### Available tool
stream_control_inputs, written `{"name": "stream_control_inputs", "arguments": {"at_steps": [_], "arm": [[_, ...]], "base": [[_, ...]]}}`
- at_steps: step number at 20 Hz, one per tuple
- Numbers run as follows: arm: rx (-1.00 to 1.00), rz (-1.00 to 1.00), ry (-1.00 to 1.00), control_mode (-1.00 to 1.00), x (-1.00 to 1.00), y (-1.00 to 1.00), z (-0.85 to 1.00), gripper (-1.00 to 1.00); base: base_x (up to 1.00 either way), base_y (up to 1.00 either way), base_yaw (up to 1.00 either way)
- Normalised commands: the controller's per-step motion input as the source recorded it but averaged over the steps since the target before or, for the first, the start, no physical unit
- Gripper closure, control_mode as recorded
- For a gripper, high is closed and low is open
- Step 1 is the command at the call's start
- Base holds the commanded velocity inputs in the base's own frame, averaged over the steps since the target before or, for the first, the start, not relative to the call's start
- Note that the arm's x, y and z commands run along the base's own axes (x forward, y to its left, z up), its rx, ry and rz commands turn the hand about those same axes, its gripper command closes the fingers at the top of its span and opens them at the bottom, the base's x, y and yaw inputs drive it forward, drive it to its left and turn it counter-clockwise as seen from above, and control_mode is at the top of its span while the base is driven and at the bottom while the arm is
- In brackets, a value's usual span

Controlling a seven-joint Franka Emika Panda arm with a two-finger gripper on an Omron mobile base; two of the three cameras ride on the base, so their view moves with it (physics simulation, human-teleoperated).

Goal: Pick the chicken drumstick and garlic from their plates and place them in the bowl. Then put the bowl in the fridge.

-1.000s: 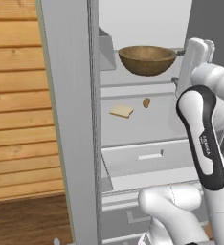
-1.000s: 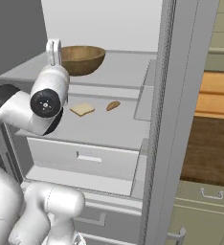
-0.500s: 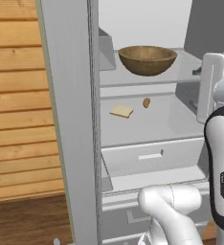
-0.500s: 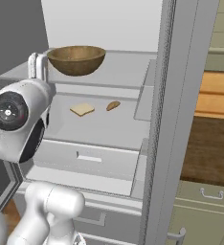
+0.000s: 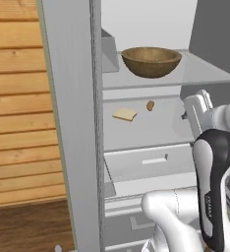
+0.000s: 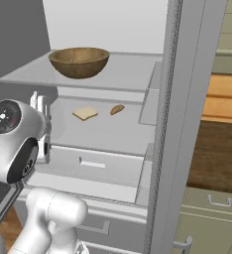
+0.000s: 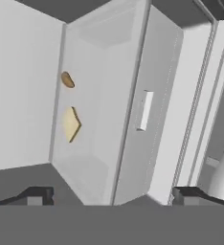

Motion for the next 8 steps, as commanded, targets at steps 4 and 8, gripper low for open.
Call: {"name": "stream_control_inputs", "arguments": {"at_steps": [4, 8], "arm": [[-0.02, 0.0, 0.29, -1.0, -0.8, -0.13, -0.01, -1.0], [0.02, 0.0, -0.05, -1.0, -0.92, -0.03, 0.07, -1.0]], "base": [[0.0, 0.0, 0.0], [0.0, 0.0, 0.0]]}}
